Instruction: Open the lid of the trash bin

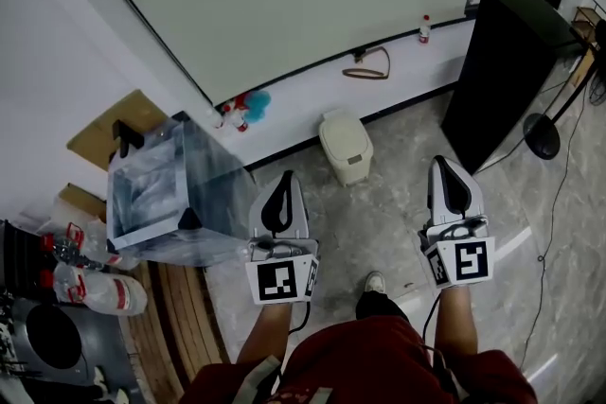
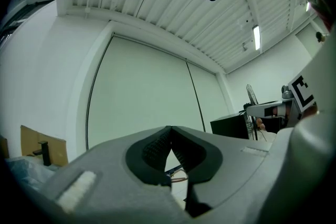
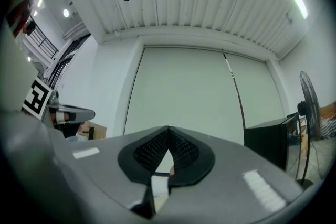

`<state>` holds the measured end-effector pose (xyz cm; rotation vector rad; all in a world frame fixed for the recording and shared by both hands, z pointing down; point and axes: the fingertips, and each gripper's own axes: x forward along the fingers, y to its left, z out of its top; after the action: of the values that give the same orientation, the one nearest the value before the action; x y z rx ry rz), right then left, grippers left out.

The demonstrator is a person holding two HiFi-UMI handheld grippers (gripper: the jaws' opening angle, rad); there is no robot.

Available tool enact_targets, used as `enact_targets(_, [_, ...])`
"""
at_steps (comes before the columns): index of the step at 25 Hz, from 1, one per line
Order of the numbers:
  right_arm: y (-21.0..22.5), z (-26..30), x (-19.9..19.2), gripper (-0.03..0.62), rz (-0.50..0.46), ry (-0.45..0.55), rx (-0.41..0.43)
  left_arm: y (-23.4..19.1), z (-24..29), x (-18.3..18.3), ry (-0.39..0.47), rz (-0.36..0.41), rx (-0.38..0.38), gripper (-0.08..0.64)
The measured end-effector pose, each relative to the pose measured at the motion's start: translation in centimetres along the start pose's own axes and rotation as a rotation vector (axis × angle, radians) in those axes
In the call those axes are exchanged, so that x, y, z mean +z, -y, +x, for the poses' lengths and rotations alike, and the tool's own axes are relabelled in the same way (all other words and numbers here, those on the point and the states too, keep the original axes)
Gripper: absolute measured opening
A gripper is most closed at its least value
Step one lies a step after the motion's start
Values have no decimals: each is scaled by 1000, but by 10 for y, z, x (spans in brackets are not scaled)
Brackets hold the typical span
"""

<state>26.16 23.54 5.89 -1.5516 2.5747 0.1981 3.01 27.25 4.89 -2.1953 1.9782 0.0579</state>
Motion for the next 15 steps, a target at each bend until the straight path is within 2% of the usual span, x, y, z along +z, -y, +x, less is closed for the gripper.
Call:
enact_targets(3, [24,16,-1,-2,37,27,-5,9,28,0,8,6,-4,5])
enact_targets(15, [70,81,-28,-2,14,-7,54,23,108,-13,0,13,14,5])
